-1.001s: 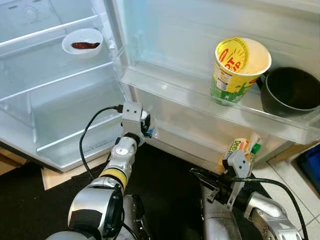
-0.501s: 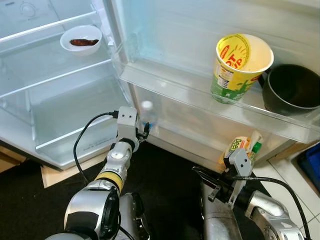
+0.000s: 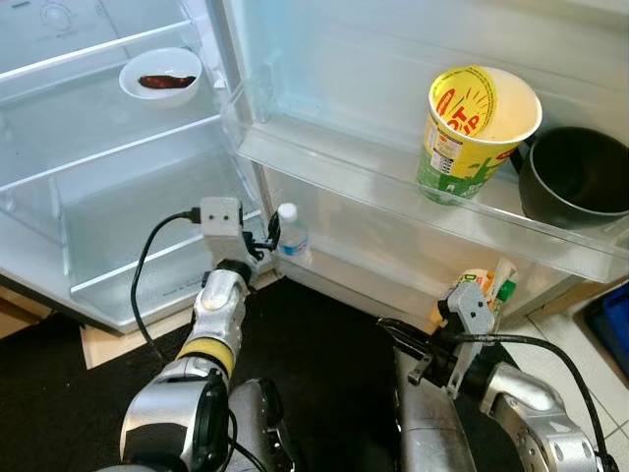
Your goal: Restocking fridge
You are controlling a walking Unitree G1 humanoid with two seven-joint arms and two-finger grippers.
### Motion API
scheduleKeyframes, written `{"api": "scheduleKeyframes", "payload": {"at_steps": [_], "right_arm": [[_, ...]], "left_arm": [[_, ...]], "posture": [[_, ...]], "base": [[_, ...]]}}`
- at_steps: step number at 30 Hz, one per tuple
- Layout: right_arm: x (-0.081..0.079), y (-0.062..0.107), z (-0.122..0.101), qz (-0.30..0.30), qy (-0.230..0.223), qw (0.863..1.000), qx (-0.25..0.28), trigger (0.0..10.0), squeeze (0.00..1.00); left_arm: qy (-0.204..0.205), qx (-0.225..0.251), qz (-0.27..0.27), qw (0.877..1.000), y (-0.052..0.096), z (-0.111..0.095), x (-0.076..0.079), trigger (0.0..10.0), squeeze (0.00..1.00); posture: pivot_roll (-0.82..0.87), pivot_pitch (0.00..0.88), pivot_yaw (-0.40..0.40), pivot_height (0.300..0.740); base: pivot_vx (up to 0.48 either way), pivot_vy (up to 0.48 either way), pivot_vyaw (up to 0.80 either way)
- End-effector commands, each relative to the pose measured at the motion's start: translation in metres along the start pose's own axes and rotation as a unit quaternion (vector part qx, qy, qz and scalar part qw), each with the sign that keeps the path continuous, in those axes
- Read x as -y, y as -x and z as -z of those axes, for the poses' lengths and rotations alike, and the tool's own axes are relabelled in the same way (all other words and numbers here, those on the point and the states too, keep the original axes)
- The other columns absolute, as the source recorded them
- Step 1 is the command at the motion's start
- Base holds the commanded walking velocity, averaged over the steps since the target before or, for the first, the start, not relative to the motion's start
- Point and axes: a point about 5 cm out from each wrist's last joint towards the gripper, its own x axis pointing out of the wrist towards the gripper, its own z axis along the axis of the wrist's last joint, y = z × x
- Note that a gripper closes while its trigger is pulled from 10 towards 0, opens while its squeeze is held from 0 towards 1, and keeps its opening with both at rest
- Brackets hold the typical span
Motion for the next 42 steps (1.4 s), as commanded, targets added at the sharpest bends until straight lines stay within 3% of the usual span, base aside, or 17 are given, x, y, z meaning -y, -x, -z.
{"api": "scheduleKeyframes", "payload": {"at_steps": [1,5,12,13,14,15,16,19,20,27,30,32,35,36,38,42], "right_arm": [[-0.001,-0.002,0.004,-0.011,-0.005,1.0,-0.004,10.0,0.0],[0.002,-0.009,0.004,-0.019,0.003,1.0,-0.008,10.0,0.0],[0.005,-0.014,0.005,-0.023,0.004,1.0,-0.015,10.0,0.0],[0.007,-0.019,0.006,-0.022,0.007,1.0,-0.02,10.0,0.0],[0.007,-0.019,0.006,-0.022,0.007,1.0,-0.02,10.0,0.0],[0.009,-0.024,0.007,-0.024,0.005,0.999,-0.02,10.0,0.0],[0.009,-0.024,0.007,-0.024,0.005,0.999,-0.02,10.0,0.0],[0.011,-0.037,0.019,-0.029,-0.027,0.999,-0.024,10.0,0.0],[0.011,-0.037,0.019,-0.029,-0.027,0.999,-0.024,10.0,0.0],[0.003,-0.039,0.057,-0.03,-0.074,0.995,-0.066,10.0,0.0],[0.001,-0.039,0.064,-0.031,-0.086,0.993,-0.07,10.0,0.0],[0.001,-0.04,0.065,-0.032,-0.088,0.993,-0.069,10.0,0.0],[0.002,-0.04,0.074,-0.026,-0.099,0.992,-0.078,10.0,0.0],[0.002,-0.04,0.074,-0.026,-0.099,0.992,-0.078,10.0,0.0],[0.004,-0.037,0.086,-0.01,-0.108,0.989,-0.1,10.0,0.0],[0.004,-0.031,0.1,0.005,-0.124,0.985,-0.122,10.0,0.0]], "left_arm": [[-0.01,0.002,0.016,1.0,0.014,0.009,-0.007,10.0,0.0],[-0.009,-0.008,0.029,1.0,0.029,0.019,-0.017,10.0,0.0],[0.009,-0.022,0.034,0.999,0.037,0.027,-0.023,10.0,0.0],[0.024,-0.036,0.044,0.998,0.047,0.035,-0.027,10.0,0.0],[0.024,-0.036,0.044,0.998,0.047,0.035,-0.027,10.0,0.0],[0.051,-0.061,0.056,0.995,0.06,0.048,-0.029,10.0,0.0],[0.051,-0.061,0.056,0.995,0.06,0.048,-0.029,10.0,0.0],[0.116,-0.147,0.063,0.98,0.099,0.086,-0.032,10.0,0.0],[0.116,-0.147,0.063,0.98,0.099,0.086,-0.032,10.0,0.0],[0.141,-0.276,0.005,0.951,0.157,0.129,-0.039,10.0,0.0],[0.155,-0.308,-0.025,0.938,0.175,0.137,-0.044,10.0,0.0],[0.158,-0.312,-0.028,0.936,0.177,0.138,-0.045,10.0,0.0],[0.163,-0.358,-0.069,0.917,0.2,0.148,-0.05,10.0,0.0],[0.163,-0.358,-0.069,0.917,0.2,0.148,-0.05,10.0,0.0],[0.164,-0.386,-0.095,0.903,0.215,0.155,-0.052,10.0,0.0],[0.168,-0.409,-0.116,0.889,0.229,0.16,-0.051,10.0,0.0]], "posture": [[-0.25,0.255,0.037,0.581],[-0.22,0.227,0.034,0.581],[-0.19,0.205,0.032,0.581],[-0.18,0.193,0.03,0.581],[-0.18,0.193,0.03,0.581],[-0.15,0.169,0.024,0.581],[-0.15,0.169,0.024,0.581],[-0.1,0.133,0.016,0.6],[-0.1,0.133,0.016,0.6],[-0.08,0.108,0.009,0.634],[-0.07,0.103,0.009,0.648],[-0.07,0.103,0.009,0.653],[-0.07,0.089,0.008,0.667],[-0.07,0.089,0.008,0.667],[-0.06,0.08,0.009,0.667],[-0.06,0.073,0.008,0.667]], "base": [[0.0,0.0,0.0],[0.0,0.0,0.0],[0.0,0.0,0.0],[0.0,0.0,0.0],[0.0,0.0,0.0],[0.0,0.0,0.0],[0.0,0.0,0.0],[0.0,0.0,0.0],[0.0,0.0,0.0],[0.0,0.0,0.0],[0.0,0.0,0.0],[0.0,0.0,0.0],[0.0,0.0,0.0],[0.0,0.0,0.0],[0.0,0.0,0.0],[0.0,0.0,0.0]]}}
